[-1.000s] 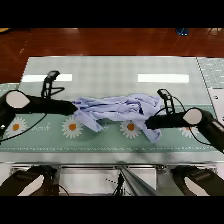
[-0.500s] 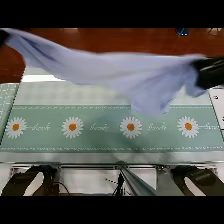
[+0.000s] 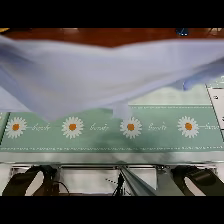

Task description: Fold the shirts.

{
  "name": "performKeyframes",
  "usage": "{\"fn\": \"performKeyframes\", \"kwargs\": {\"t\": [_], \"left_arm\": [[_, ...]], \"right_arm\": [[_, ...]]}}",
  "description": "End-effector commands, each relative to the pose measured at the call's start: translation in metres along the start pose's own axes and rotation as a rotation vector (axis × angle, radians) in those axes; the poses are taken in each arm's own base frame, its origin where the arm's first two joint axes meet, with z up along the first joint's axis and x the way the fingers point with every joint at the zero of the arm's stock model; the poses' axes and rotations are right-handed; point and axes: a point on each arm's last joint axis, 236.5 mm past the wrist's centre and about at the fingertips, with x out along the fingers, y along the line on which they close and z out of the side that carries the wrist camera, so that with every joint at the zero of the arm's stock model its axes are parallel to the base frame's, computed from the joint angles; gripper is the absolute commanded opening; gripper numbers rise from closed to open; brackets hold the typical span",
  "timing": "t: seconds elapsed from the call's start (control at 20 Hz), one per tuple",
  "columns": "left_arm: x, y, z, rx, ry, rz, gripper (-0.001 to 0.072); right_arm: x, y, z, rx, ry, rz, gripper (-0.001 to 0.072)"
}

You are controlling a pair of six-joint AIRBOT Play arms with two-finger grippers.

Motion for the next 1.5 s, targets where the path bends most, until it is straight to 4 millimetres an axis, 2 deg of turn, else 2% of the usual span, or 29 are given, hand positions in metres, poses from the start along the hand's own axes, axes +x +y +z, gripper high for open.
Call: {"fn": "performKeyframes", "kwargs": {"t": [0.0, 0.1, 0.25, 0.45, 0.6, 0.8, 0.9, 1.0, 1.05, 1.15, 1.35, 1.45], "left_arm": [[0.024, 0.005, -0.057, -0.095, 0.201, -0.042, 0.0024], [0.055, 0.018, -0.099, -0.169, 0.324, -0.066, 0.0024], [0.106, 0.04, -0.165, -0.241, 0.459, -0.088, 0.0024], [0.158, 0.064, -0.249, -0.398, 0.613, -0.077, 0.0024], [0.182, 0.073, -0.299, -0.488, 0.72, -0.072, 0.0024], [0.199, 0.078, -0.339, -0.545, 0.843, -0.097, 0.0024], [0.206, 0.079, -0.354, -0.568, 0.886, -0.105, 0.0027], [0.208, 0.08, -0.361, -0.56, 0.903, -0.117, 0.0076], [0.208, 0.084, -0.363, -0.538, 0.9, -0.119, 0.0279], [0.202, 0.095, -0.364, -0.551, 0.901, -0.096, 0.0455], [0.17, 0.114, -0.377, -0.65, 0.968, -0.075, 0.0463], [0.159, 0.107, -0.392, -0.699, 1.01, -0.092, 0.0464]], "right_arm": [[0.018, 0.021, -0.081, -0.065, 0.407, 0.103, 0.0028], [0.047, 0.036, -0.105, -0.066, 0.533, 0.166, 0.0028], [0.109, 0.042, -0.138, -0.06, 0.654, 0.187, 0.0029], [0.18, 0.053, -0.188, -0.035, 0.779, 0.215, 0.0028], [0.226, 0.064, -0.212, -0.001, 0.811, 0.24, 0.0029], [0.277, 0.068, -0.236, 0.02, 0.813, 0.232, 0.0029], [0.292, 0.068, -0.247, 0.025, 0.819, 0.228, 0.0029], [0.297, 0.069, -0.25, 0.026, 0.822, 0.227, 0.0029], [0.302, 0.068, -0.249, 0.026, 0.806, 0.223, 0.0029], [0.303, 0.067, -0.248, 0.027, 0.799, 0.22, 0.0029], [0.298, 0.067, -0.252, 0.023, 0.826, 0.223, 0.0029], [0.297, 0.067, -0.253, 0.023, 0.832, 0.224, 0.0029]]}}
